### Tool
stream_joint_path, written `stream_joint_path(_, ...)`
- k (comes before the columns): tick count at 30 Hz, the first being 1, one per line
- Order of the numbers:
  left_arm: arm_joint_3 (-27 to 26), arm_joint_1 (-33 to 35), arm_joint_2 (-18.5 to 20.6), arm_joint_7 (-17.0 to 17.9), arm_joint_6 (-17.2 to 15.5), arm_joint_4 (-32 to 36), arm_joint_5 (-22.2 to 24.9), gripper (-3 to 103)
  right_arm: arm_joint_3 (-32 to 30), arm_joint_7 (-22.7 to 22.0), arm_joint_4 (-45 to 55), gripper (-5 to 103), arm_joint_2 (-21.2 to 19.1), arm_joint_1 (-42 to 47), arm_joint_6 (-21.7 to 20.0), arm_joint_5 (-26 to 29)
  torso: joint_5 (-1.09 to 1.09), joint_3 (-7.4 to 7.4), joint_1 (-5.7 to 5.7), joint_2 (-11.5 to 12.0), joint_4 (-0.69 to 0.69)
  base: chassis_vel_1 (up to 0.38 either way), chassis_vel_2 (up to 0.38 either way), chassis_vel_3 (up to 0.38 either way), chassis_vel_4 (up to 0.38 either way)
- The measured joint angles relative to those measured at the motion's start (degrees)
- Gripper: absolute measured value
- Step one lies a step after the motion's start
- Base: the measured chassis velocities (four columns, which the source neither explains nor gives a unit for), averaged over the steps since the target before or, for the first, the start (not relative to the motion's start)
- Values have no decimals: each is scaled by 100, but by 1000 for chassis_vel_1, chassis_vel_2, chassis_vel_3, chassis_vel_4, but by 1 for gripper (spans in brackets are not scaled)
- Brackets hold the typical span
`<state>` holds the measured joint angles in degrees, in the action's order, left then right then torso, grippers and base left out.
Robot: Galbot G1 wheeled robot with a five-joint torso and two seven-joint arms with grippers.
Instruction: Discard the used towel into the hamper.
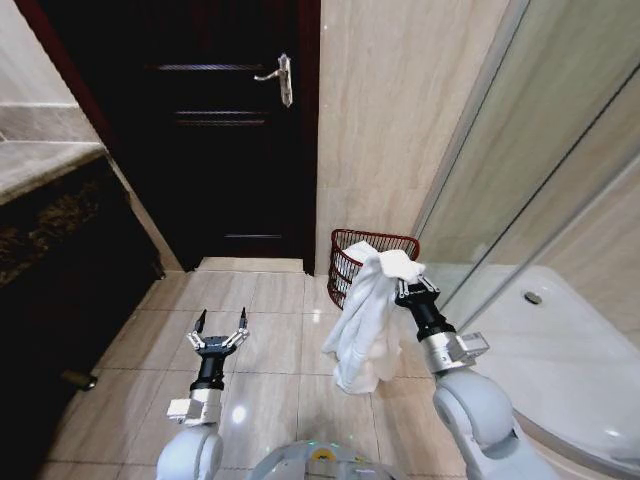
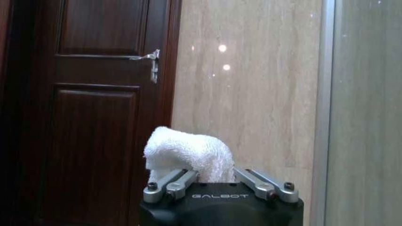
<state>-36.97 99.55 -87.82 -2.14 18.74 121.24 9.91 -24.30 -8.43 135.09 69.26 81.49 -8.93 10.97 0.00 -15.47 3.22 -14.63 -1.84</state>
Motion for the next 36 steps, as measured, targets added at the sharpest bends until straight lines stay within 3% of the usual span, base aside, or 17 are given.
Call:
stream_joint_path(10, 9, -60, -22, 5, -175, 141, -79, 100, -111, -21, -1, 9, 6, -40, 6, 34, 0, -66, 37, -103, 0, 0, 0, 0, 0)
stream_joint_path(19, 20, -86, -29, -84, -216, 130, -135, 100, -231, -16, 56, 9, -39, -91, -13, 167, -1, -228, 102, -331, 1, 0, 0, 0, 0)
stream_joint_path(36, 14, -102, -69, -98, -303, 132, -154, 100, -175, -115, 72, 9, -211, -548, -415, 434, -1, -501, 241, -744, 0, 0, 0, 0, 0)
